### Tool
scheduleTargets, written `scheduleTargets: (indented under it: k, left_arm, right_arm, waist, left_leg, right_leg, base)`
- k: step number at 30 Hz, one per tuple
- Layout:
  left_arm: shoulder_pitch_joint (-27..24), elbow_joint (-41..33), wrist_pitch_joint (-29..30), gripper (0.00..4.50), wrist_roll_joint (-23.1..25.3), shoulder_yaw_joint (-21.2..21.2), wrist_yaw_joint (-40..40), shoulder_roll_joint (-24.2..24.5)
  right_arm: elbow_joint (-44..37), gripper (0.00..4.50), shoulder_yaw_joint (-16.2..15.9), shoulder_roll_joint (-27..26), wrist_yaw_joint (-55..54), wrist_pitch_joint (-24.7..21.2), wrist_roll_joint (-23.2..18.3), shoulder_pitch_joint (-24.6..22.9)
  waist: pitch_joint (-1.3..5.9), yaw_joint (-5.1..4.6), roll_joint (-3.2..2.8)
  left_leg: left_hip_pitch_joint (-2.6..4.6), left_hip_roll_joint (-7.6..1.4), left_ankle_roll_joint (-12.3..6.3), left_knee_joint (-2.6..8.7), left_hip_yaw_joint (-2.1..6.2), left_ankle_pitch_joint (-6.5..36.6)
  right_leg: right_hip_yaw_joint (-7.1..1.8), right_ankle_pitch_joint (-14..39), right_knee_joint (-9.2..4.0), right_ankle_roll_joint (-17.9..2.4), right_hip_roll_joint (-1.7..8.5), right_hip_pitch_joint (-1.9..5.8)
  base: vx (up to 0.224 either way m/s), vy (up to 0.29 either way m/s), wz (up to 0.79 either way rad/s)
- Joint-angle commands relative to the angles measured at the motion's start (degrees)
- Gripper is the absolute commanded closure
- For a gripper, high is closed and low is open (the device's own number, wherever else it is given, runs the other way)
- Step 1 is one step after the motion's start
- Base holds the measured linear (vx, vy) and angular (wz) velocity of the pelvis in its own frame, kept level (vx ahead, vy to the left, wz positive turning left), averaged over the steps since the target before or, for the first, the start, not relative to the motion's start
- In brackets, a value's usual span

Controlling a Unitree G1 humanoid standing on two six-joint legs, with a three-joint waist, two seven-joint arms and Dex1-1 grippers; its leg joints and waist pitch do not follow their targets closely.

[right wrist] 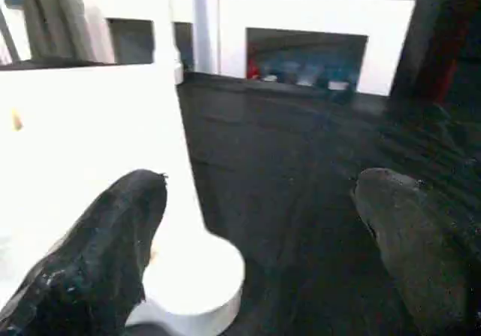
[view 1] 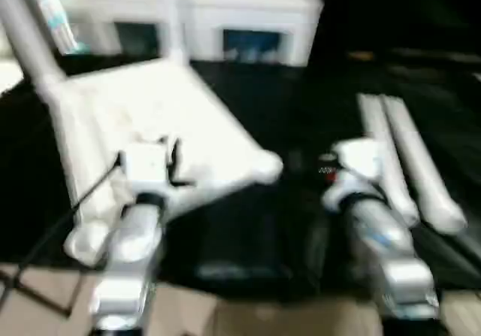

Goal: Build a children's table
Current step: Rotate table base, then pick table leg

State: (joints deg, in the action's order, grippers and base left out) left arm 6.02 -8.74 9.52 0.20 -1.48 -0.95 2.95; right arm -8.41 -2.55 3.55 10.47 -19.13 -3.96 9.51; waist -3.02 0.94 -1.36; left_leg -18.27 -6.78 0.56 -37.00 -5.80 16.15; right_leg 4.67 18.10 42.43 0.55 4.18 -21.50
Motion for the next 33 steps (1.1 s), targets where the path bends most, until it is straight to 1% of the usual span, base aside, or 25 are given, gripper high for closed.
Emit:
scheduleTargets:
  k: [1,2,3,4,5,6,8,10,11,13,15,17,19,20,21,23,24,25,26,27,28,29,30,31,33]
  left_arm:
    - [0.33,-0.32,0.28,3.41,0.38,1.97,-0.24,-0.83]
    - [0.15,-0.31,-0.66,3.41,-0.37,1.87,-0.47,-1.31]
    - [0.01,-0.31,-1.37,3.41,-0.94,1.78,-0.64,-1.67]
    - [-0.02,-0.21,-0.05,3.41,-0.16,1.89,0.03,-1.65]
    - [-0.03,-0.17,0.03,3.41,-0.19,1.83,0.06,-1.67]
    - [-0.07,-0.03,0.22,3.41,-0.38,1.62,0.11,-1.75]
    - [-0.04,0.2,0.69,3.41,-0.73,0.78,0.35,-1.66]
    - [0.21,0.27,1.45,3.41,0.34,0.63,1.39,-1.36]
    - [0.34,0.38,1.36,3.41,0.55,0.61,1.47,-1.35]
    - [0.55,0.57,1.27,3.41,0.83,0.84,1.48,-1.36]
    - [0.64,0.65,1.42,3.41,0.9,1.02,1.57,-1.27]
    - [0.94,0.94,1.72,3.41,0.99,1.05,1.78,-1.26]
    - [1.22,1.08,1.59,3.41,1.24,1.0,1.93,-1.2]
    - [1.31,1.08,1.61,3.41,1.34,0.98,1.99,-1.17]
    - [1.54,1.18,2.16,3.41,1.16,0.61,2.27,-1.27]
    - [2.24,1.84,2.85,3.41,0.54,-0.13,2.45,-1.51]
    - [2.35,2.01,2.81,3.41,0.58,-0.17,2.42,-1.44]
    - [2.4,2.1,2.79,3.41,0.62,-0.17,2.42,-1.37]
    - [2.54,2.25,2.72,3.41,0.56,-0.21,2.44,-1.37]
    - [2.54,2.25,2.72,3.41,0.56,-0.21,2.44,-1.37]
    - [2.61,2.36,2.68,3.41,0.64,-0.19,2.41,-1.27]
    - [2.74,2.53,2.66,3.41,0.8,-0.11,2.44,-1.21]
    - [2.79,2.65,2.64,3.41,0.93,-0.12,2.45,-1.18]
    - [2.89,2.8,2.51,3.41,1.14,-0.07,2.32,-1.03]
    - [3.23,3.24,2.28,3.41,1.44,0.16,1.96,-0.54]
  right_arm:
    - [-0.71,0.11,2.34,0.6,-0.22,0.16,-0.62,-0.54]
    - [-0.79,0.11,2.77,0.3,-0.27,-0.03,-1.25,-0.59]
    - [-0.84,0.11,3.06,0.1,-0.31,-0.17,-1.68,-0.62]
    - [-0.84,0.11,3.1,0.17,-0.33,-0.24,-1.89,-0.63]
    - [-0.83,0.11,3.07,0.2,-0.34,-0.25,-1.88,-0.62]
    - [-0.83,0.11,2.98,0.32,-0.37,-0.29,-1.82,-0.6]
    - [-0.78,0.11,2.66,0.73,-0.39,-0.39,-1.47,-0.49]
    - [-0.64,0.11,1.56,1.83,-0.04,-0.33,0.0,-0.28]
    - [-0.6,0.11,1.0,2.27,0.18,-0.34,0.7,-0.23]
    - [-0.43,0.11,0.97,2.15,0.01,-0.4,1.13,-0.12]
    - [-0.18,0.11,1.38,1.81,-0.31,-0.74,0.94,0.11]
    - [0.16,0.11,3.76,0.05,-1.47,-2.05,-1.56,0.82]
    - [0.38,0.11,3.89,0.18,-2.1,-2.55,-1.12,1.49]
    - [0.46,0.11,3.67,0.45,-2.37,-2.57,-0.87,1.69]
    - [0.75,0.11,3.55,0.71,-2.86,-3.37,-0.52,2.11]
    - [1.6,0.11,4.16,0.98,-3.55,-5.94,-0.89,3.56]
    - [1.74,0.11,4.2,1.18,-3.49,-6.32,-0.86,3.88]
    - [1.8,0.11,4.19,1.32,-3.44,-6.5,-0.78,4.05]
    - [1.8,0.11,4.65,1.18,-3.31,-7.88,-1.24,4.51]
    - [1.8,0.11,4.65,1.18,-3.31,-7.88,-1.24,4.51]
    - [1.83,0.11,4.75,1.21,-3.5,-8.32,-0.93,4.76]
    - [1.96,0.11,4.85,1.37,-3.68,-8.6,-0.5,5.05]
    - [2.08,0.11,4.97,1.4,-3.82,-9.56,-0.62,5.27]
    - [2.35,0.11,5.07,1.46,-4.25,-10.61,-0.49,5.64]
    - [3.63,0.11,5.04,2.0,-4.73,-12.94,-0.48,7.41]
  waist:
    - [2.89,-0.96,1.1]
    - [2.59,-0.5,2.67]
    - [3.07,2.43,4.75]
    - [3.43,2.06,4.46]
    - [3.93,2.62,4.15]
    - [4.11,2.47,3.28]
    - [4.52,1.88,1.0]
    - [4.8,1.4,-0.17]
    - [4.18,0.39,-0.94]
    - [3.84,-0.03,-1.31]
    - [3.66,-0.36,-1.36]
    - [3.52,-0.32,-0.47]
    - [3.75,-0.18,1.12]
    - [4.45,1.17,4.0]
    - [3.82,1.8,3.38]
    - [3.31,1.71,2.8]
    - [3.18,1.69,1.68]
    - [3.93,2.02,-0.34]
    - [4.86,1.1,-1.19]
    - [5.4,1.0,-1.44]
    - [5.28,0.06,-0.88]
    - [4.36,0.58,0.91]
    - [3.94,1.43,1.64]
    - [3.48,2.86,1.39]
    - [2.5,2.76,0.98]
  left_leg:
    - [4.34,-6.66,-20.2,6.84,2.41,-1.46]
    - [2.51,-3.81,-17.24,5.88,0.23,3.78]
    - [-1.17,2.58,-12.12,-1.74,-1.92,7.5]
    - [-2.2,1.74,-9.94,-3.03,-0.26,4.64]
    - [-4.43,0.32,-5.35,-2.38,1.7,-5.23]
    - [-5.15,-0.76,-1.88,0.06,2.27,-16.07]
    - [-3.98,-2.08,-1.14,2.66,1.74,-27.77]
    - [-1.32,-5.19,2.39,2.56,3.15,-27.41]
    - [0.01,-8.82,3.94,5.01,5.51,-21.87]
    - [0.76,-11.48,0.11,6.85,7.02,-15.19]
    - [0.38,-13.87,-9.88,8.98,7.12,-3.75]
    - [-1.21,-11.87,-17.11,8.86,4.85,2.45]
    - [-1.99,-7.3,-16.55,5.74,1.83,6.39]
    - [-3.46,2.27,-11.82,-7.54,-3.93,10.59]
    - [-6.08,1.99,-8.13,-10.07,-3.6,8.3]
    - [-5.81,1.88,-5.53,-8.59,-2.77,6.83]
    - [-5.45,0.97,-7.88,-4.18,-1.65,3.44]
    - [-4.02,-2.98,-10.35,0.61,0.58,-1.97]
    - [-2.04,-14.22,-16.65,4.66,7.47,-5.53]
    - [0.29,-17.5,-20.22,4.63,8.58,-6.67]
    - [2.0,-16.95,-21.81,3.72,8.16,-11.0]
    - [-0.28,-9.82,-17.6,1.2,3.98,-11.92]
    - [-1.63,-5.38,-13.81,0.51,1.26,-8.71]
    - [-3.75,-3.49,-6.74,1.05,0.4,-2.65]
    - [-2.37,-3.78,-2.6,2.98,-0.14,4.27]
  right_leg:
    - [-3.2,-8.49,-5.27,0.09,2.5,-3.16]
    - [-5.15,-8.47,-8.79,-0.75,3.56,-1.06]
    - [-12.38,3.69,-14.26,-3.35,7.93,4.42]
    - [-14.26,2.84,-13.77,-7.85,10.35,5.8]
    - [-12.24,-14.11,-10.35,-11.8,9.76,7.73]
    - [-9.38,-41.64,-6.96,-12.86,7.39,7.25]
    - [-5.4,-54.16,-5.04,-10.48,1.54,4.25]
    - [-4.3,-35.65,-5.63,-12.35,0.67,2.46]
    - [-3.31,-17.11,-5.64,-13.09,0.36,1.2]
    - [-2.67,-7.98,-5.02,-12.09,0.36,-0.1]
    - [-1.4,-2.44,-2.95,-11.69,0.67,-1.49]
    - [-1.68,-4.62,-4.56,-20.45,2.11,-0.72]
    - [-2.24,-4.53,-8.63,-28.41,2.27,-0.24]
    - [-3.72,3.15,-14.68,-32.32,2.61,1.77]
    - [-4.55,7.84,-14.31,-28.53,3.73,3.44]
    - [-4.55,15.34,-14.98,-14.62,4.63,3.29]
    - [-4.57,17.23,-16.3,-4.12,4.77,4.16]
    - [-2.93,13.07,-16.76,5.11,3.53,4.37]
    - [-1.03,4.07,-9.87,10.34,3.47,2.42]
    - [-2.98,0.12,-5.74,8.76,5.42,-0.2]
    - [-4.74,-3.23,-3.73,5.4,6.62,-3.21]
    - [-7.21,-10.15,-6.62,-1.17,7.45,-3.41]
    - [-7.54,-10.41,-8.95,-2.25,6.88,-2.03]
    - [-7.09,2.07,-10.98,-5.33,7.98,1.5]
    - [-5.51,19.84,-12.24,-5.58,5.41,0.75]
  base:
    - [0.154,-0.032,0.04]
    - [0.154,-0.032,0.04]
    - [0.14,-0.048,0.24]
    - [0.136,-0.037,0.13]
    - [0.136,-0.037,0.13]
    - [0.096,-0.032,-0.08]
    - [0.0,0.0,0.0]
    - [0.0,0.0,0.0]
    - [0.0,0.0,0.0]
    - [-0.02,-0.026,0.08]
    - [-0.04,-0.083,0.15]
    - [-0.039,-0.183,0.09]
    - [-0.049,-0.221,0.1]
    - [-0.052,-0.228,0.11]
    - [-0.05,-0.218,0.01]
    - [-0.054,-0.181,-0.01]
    - [-0.063,-0.152,0.06]
    - [-0.064,-0.147,-0.05]
    - [-0.064,-0.147,-0.05]
    - [-0.014,-0.139,-0.05]
    - [0.0,-0.117,0.19]
    - [0.0,-0.117,0.19]
    - [-0.077,-0.102,0.12]
    - [-0.099,-0.104,0.01]
    - [-0.087,-0.102,0.04]
